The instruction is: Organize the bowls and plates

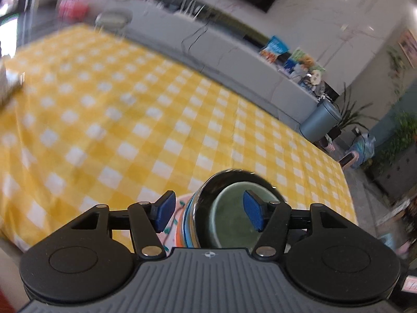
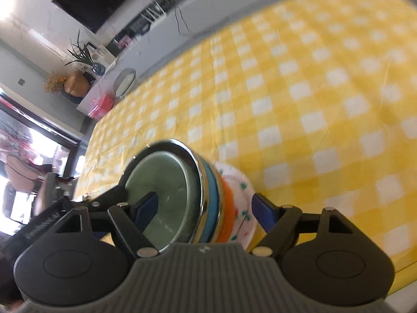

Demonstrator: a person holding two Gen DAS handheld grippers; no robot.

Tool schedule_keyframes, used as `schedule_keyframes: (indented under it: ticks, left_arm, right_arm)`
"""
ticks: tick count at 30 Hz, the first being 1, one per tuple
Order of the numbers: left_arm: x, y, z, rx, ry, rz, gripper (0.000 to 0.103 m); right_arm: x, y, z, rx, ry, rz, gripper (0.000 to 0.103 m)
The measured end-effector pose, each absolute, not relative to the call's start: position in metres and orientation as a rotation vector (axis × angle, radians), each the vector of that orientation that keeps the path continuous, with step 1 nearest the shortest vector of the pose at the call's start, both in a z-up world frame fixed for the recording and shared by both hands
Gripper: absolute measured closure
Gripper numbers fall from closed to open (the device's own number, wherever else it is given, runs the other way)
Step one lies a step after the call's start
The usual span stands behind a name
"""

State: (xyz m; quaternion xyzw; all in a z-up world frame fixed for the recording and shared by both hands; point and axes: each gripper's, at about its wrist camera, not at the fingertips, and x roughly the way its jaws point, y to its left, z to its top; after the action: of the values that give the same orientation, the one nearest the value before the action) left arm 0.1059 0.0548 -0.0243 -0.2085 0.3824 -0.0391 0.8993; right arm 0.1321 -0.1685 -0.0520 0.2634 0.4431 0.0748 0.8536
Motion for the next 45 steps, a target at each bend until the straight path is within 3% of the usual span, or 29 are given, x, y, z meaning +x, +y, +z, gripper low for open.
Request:
schedule_keyframes:
  ticks: [10,20,30,33,45]
  left_arm:
    - [0.039,0.022,0.027,-0.102,0.536,-0.093,0.035]
    - [-0.011,0.0,0.036,0.077,0.438,-0.09,0.033]
    - [-0.03,-0.009,0.015,0.104,0.503,-0.084,0.024]
    - [-0.031,-0.012,0.001,0.107,0.569,-0.074,0.023]
    - [-0.038,-0.01,-0.034,0.131,0.68,-0.075,0.023]
  right_arm:
    - [0.072,-0.161,0.001,0.253,0.689,0.119,0.024]
    - [0.005,-0.158,0.016,0.074,0.522,0.082,0.021]
    - [-0.038,-0.162,0.002,0.068,0.502,0.027,0.019]
    - [-0.041,-0.16,-0.002,0.062,0.509,0.022,0.014]
    - [-0.041,-0.148,-0.027,0.027,0.574,0.026,0.013]
